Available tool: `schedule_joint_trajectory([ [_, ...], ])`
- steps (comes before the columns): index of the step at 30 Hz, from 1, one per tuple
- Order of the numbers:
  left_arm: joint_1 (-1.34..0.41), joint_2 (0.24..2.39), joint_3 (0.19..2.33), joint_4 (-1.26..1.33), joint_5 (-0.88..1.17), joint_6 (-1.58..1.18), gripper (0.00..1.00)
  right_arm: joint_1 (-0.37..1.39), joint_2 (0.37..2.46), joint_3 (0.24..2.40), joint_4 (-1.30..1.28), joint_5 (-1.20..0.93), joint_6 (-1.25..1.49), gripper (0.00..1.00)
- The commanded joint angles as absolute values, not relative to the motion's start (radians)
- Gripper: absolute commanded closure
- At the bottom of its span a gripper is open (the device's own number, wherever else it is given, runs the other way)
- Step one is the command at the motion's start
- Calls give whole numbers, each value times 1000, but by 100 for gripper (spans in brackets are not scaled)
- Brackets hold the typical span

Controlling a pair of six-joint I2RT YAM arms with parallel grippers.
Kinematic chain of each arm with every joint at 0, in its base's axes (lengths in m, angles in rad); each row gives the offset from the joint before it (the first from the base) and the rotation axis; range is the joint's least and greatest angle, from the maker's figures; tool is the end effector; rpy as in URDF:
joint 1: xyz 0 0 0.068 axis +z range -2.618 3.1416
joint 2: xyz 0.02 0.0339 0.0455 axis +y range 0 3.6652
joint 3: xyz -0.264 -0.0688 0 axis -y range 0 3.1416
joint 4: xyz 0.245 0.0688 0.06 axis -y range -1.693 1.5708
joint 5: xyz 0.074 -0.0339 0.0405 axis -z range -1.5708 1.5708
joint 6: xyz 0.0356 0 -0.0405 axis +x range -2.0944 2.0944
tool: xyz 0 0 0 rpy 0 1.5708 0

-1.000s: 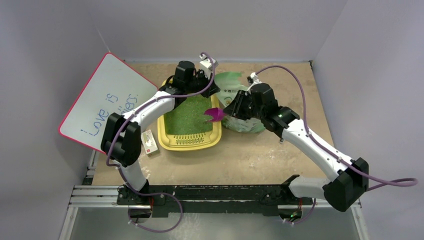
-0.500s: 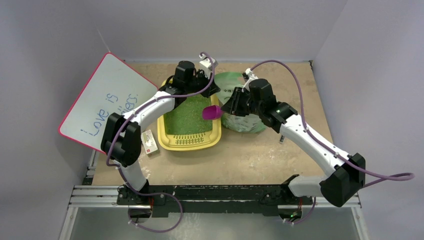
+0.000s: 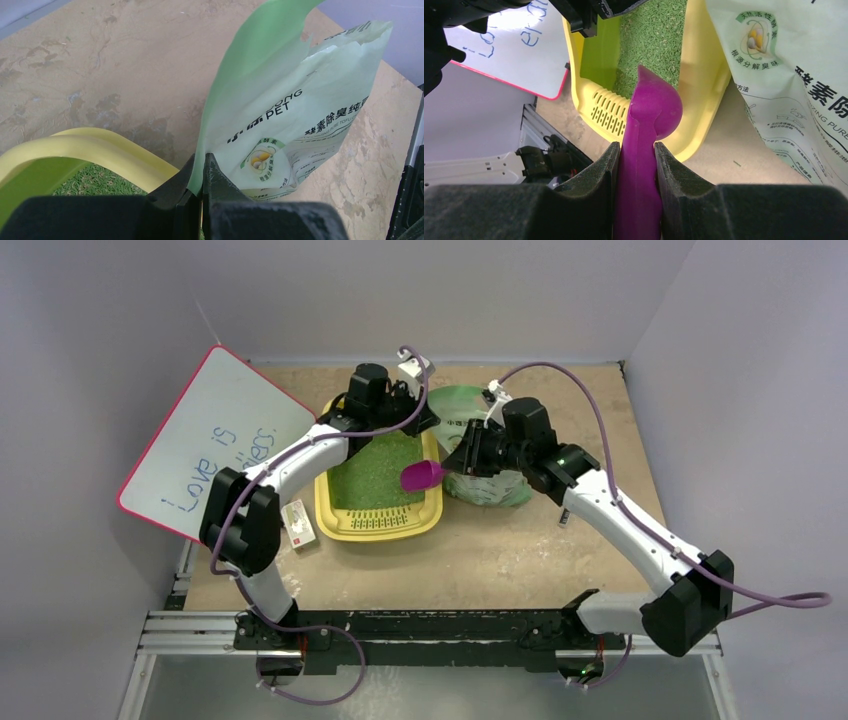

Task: Fill the litter box with clean litter
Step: 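Pour the cat litter into the litter box, then scoop the cat litter from the cat litter bag.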

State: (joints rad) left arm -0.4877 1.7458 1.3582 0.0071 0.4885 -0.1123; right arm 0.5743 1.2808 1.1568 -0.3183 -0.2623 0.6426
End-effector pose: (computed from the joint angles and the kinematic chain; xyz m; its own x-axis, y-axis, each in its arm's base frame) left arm 0.3573 -0.2085 0.2973 -0.4155 0.1084 -0.9031 0.7569 0.5918 -0.2772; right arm 0.2410 0.1669 0.3493 -0.7200 0.2235 -0.6570 -0.3622 0.6866 0.6305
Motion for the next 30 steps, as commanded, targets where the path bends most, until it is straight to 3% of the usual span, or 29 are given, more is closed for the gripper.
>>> schedule_joint_trajectory([
  [1,-485,1692,1353,45,477,-104,100,566,1259,1220,-360,-234,624,100],
  [5,-485,1688,1344,47,473,-102,100,521,1215,1171,-270,-413,639,100],
  [8,-486,1690,1349,48,477,-102,100,476,1241,1231,-423,-452,606,100],
  [12,-486,1689,1353,48,479,-100,100,423,1179,1203,-383,-585,624,100],
  [20,-487,1685,1353,44,488,-91,100,226,1073,1249,-610,-722,555,100],
  [30,-497,1685,1360,41,504,-77,100,173,1047,1542,-1052,-452,423,100],
])
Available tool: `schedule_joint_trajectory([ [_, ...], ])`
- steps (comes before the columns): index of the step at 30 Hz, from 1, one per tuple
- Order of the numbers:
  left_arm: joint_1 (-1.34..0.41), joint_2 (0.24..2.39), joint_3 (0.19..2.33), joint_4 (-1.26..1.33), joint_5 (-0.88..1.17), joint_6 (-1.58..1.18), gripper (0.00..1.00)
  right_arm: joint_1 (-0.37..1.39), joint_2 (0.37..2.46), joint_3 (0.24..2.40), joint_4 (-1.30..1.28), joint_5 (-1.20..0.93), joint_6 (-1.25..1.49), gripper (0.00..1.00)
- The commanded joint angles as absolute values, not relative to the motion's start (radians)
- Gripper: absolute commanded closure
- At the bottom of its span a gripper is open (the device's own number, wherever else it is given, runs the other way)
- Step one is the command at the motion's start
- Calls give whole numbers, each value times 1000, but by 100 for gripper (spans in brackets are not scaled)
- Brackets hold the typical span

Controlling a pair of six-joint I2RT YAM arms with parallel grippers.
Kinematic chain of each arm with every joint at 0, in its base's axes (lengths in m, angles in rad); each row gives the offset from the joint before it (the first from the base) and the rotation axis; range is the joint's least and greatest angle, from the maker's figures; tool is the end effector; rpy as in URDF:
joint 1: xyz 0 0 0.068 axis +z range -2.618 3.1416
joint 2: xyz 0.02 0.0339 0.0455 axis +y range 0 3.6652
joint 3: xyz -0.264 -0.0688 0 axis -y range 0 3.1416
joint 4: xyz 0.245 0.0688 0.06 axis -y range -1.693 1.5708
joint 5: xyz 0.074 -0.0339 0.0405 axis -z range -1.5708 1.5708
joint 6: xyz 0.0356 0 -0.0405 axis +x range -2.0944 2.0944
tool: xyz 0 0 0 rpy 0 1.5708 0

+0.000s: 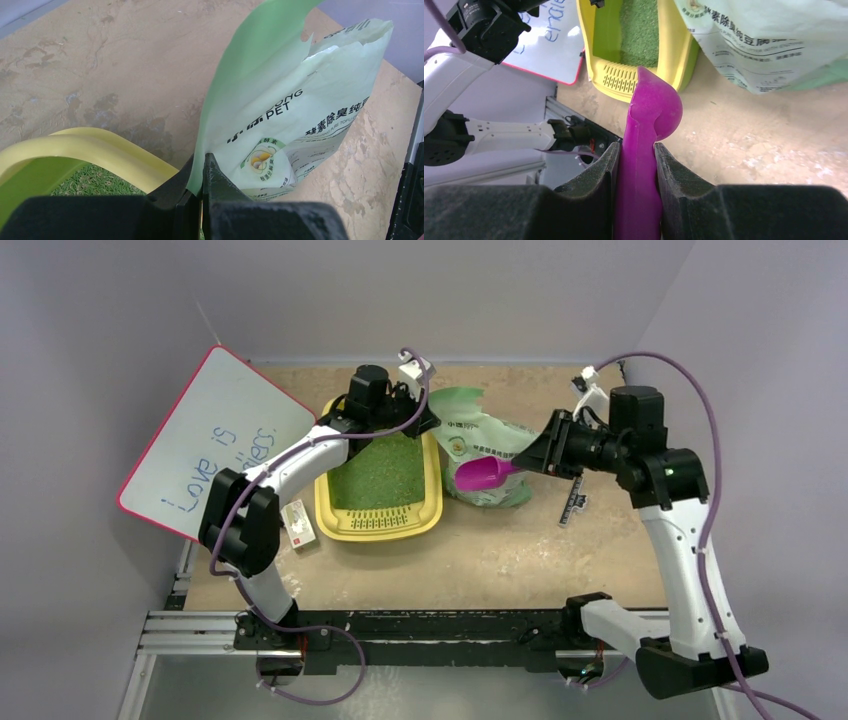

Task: Fill the litter box with clean litter
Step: 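Scoop the cat litter from the cat litter bag.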

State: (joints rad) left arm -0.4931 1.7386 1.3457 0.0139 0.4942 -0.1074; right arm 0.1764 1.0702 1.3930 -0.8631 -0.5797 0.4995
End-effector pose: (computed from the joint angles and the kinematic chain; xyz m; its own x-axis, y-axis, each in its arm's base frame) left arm 0.3543 -0.2095 0.2964 -0.4103 0.1134 -0.9049 0.7653 0.5824 -0.2741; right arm 0.1891 0.0535 0.4263 -0.7364 0.2758 -0.6178 -0.2923 0.6939 0.6581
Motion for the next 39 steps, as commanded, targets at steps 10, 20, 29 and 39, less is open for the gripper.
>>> schedule_joint_trajectory([
  [10,-499,1681,1368,31,511,-64,100,173,1086,1801,-1244,-209,381,100],
  [20,-504,1660,1354,-29,567,-6,100,173,1095,1899,-1287,-5,373,100],
  [29,-522,1585,1297,-23,695,170,100,173,1150,1918,-1214,68,327,100],
  [39,-522,1574,1299,-29,681,184,100,172,1205,1850,-1140,-73,292,100],
])
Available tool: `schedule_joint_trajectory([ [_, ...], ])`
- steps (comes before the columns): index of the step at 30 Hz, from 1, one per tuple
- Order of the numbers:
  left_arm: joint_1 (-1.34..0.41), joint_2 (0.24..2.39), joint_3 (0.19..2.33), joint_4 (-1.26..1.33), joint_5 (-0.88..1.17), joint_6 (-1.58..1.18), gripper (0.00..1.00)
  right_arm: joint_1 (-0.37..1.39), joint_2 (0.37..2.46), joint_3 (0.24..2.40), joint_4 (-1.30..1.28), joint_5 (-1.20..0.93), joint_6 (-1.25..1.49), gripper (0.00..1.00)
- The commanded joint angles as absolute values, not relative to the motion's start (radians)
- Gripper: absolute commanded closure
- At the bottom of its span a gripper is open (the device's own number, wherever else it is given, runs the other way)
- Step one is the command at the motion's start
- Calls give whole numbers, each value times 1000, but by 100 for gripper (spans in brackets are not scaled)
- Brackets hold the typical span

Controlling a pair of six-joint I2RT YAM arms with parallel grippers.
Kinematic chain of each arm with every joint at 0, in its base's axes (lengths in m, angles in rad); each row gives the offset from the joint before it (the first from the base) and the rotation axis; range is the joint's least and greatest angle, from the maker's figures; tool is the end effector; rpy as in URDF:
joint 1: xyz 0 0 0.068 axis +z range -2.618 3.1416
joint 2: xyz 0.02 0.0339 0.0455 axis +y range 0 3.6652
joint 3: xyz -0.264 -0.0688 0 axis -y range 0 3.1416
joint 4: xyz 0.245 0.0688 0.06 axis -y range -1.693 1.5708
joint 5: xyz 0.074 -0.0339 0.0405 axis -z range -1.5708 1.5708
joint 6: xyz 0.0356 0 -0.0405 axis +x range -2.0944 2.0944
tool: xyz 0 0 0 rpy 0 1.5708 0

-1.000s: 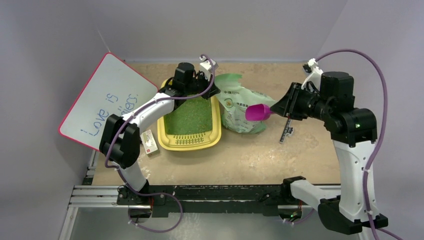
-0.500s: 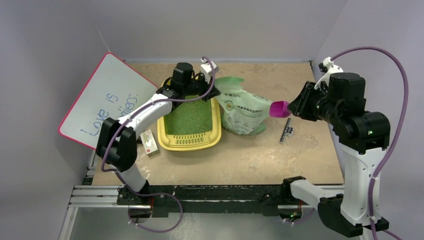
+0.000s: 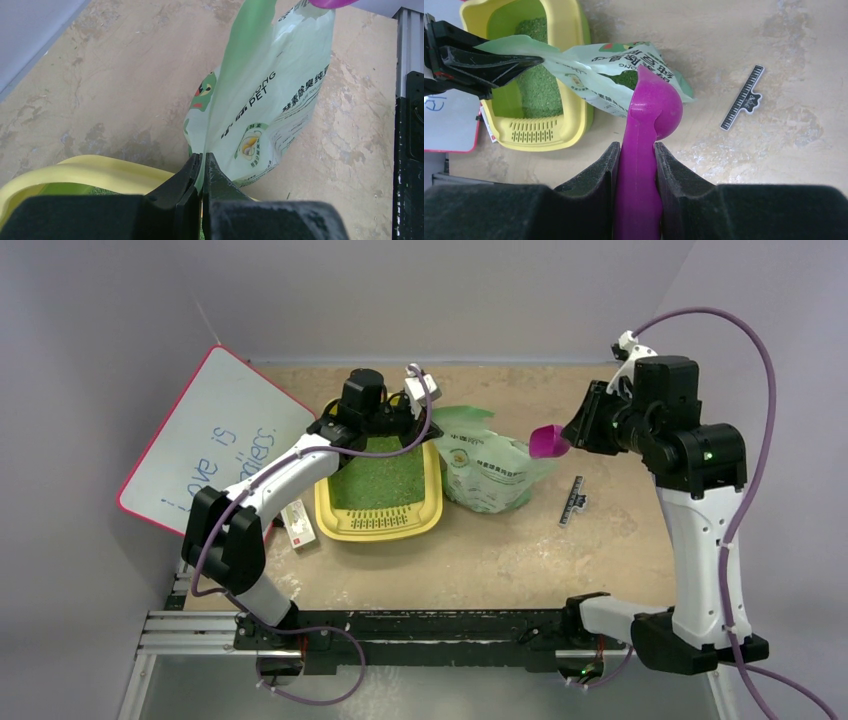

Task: Fill the litter box with clean litter
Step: 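Scoop the cat litter from the cat litter bag.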

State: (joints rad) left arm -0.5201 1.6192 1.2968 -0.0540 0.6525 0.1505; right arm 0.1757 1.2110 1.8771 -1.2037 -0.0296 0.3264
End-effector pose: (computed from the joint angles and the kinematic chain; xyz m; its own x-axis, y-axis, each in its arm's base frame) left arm 0.3184 -0.2073 0.3189 -0.1827 0.2419 -0.9529 0.9227 0.3769 -0.0812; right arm 0.1738 0.0319 0.5030 -0.5416 0.2294 -0.8087 -0.0275 0.9567 0.2898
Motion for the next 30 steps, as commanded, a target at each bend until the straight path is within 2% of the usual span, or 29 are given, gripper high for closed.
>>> schedule_joint_trajectory([
  [1,-522,1573,1298,-29,681,184,100,173,1207,1838,-1134,-82,291,100],
  [30,-536,1586,1299,-21,691,170,100,173,1254,1650,-1041,-282,281,100],
])
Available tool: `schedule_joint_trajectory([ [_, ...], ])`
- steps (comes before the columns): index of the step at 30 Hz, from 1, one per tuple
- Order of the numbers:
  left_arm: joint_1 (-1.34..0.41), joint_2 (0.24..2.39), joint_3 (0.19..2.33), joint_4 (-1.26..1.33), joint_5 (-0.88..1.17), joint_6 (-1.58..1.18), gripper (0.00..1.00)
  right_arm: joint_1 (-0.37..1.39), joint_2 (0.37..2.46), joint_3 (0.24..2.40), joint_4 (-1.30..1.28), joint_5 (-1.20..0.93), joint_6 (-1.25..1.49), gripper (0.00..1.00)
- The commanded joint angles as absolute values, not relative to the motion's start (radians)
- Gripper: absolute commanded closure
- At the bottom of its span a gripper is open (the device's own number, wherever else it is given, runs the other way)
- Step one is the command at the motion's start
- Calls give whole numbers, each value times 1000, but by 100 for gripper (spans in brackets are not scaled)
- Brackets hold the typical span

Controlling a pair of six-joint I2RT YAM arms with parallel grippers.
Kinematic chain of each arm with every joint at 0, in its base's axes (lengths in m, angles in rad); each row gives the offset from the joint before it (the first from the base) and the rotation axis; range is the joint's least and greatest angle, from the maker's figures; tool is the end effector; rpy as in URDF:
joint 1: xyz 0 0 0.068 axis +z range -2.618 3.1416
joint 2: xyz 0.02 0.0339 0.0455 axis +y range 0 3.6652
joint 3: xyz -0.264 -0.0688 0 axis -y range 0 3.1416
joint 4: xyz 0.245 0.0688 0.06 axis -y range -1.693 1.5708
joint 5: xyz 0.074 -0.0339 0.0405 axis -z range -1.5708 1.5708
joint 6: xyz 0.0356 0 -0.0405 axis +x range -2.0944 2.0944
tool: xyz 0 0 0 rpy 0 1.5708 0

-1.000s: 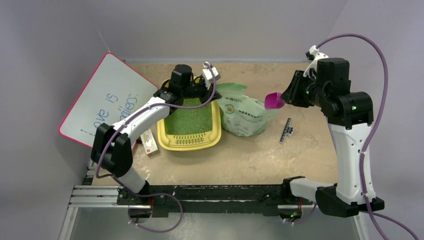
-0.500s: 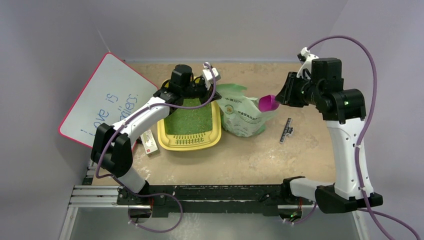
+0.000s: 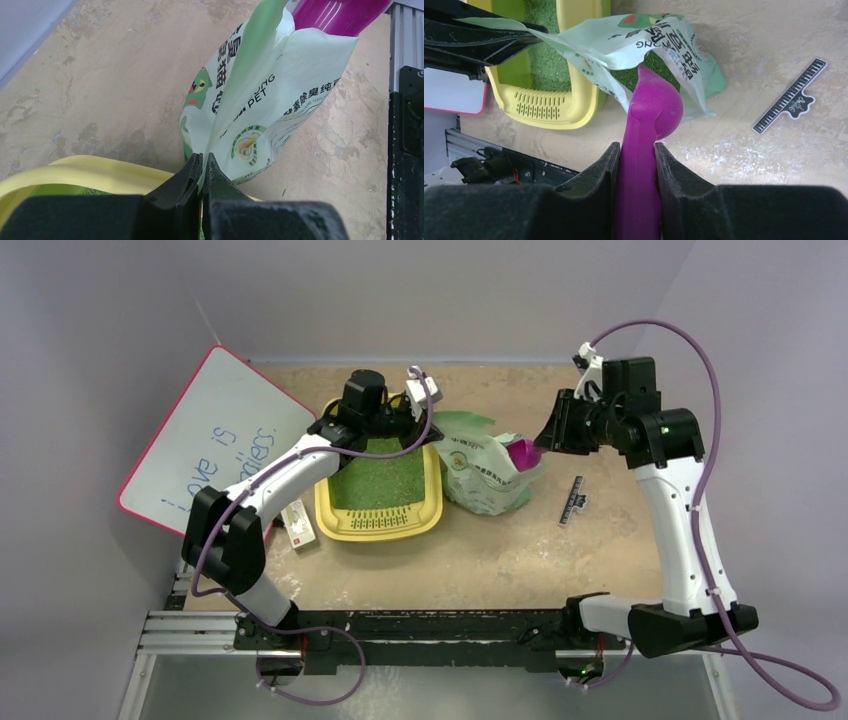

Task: Fill the litter box with clean litter
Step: 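Scoop the cat litter from the cat litter bag.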

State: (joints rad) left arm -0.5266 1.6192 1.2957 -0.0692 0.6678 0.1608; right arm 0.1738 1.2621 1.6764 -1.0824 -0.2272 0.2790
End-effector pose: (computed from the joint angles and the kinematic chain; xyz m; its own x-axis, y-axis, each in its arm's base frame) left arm 0.3160 -0.2092 0.3172 -0.1842 0.2525 -0.9499 0.9307 0.3554 -0.0860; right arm 0.2204 0.0468 0.4512 -0.6809 0.1529 -0.7162 -0.1614 0.9226 0.3503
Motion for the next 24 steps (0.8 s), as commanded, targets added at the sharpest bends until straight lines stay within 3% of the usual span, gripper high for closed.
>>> schedule_joint_trajectory([
  [1,-539,1587,1299,-21,694,170,100,172,1255,1635,-1032,-280,284,100],
  [17,-549,1631,1314,-29,616,113,99,173,1265,1390,-865,-241,326,100],
  [22,-549,1639,1334,11,651,74,70,172,1263,1360,-849,-249,330,100],
  [24,-549,1640,1348,19,658,66,65,173,1261,1344,-841,-242,331,100],
])
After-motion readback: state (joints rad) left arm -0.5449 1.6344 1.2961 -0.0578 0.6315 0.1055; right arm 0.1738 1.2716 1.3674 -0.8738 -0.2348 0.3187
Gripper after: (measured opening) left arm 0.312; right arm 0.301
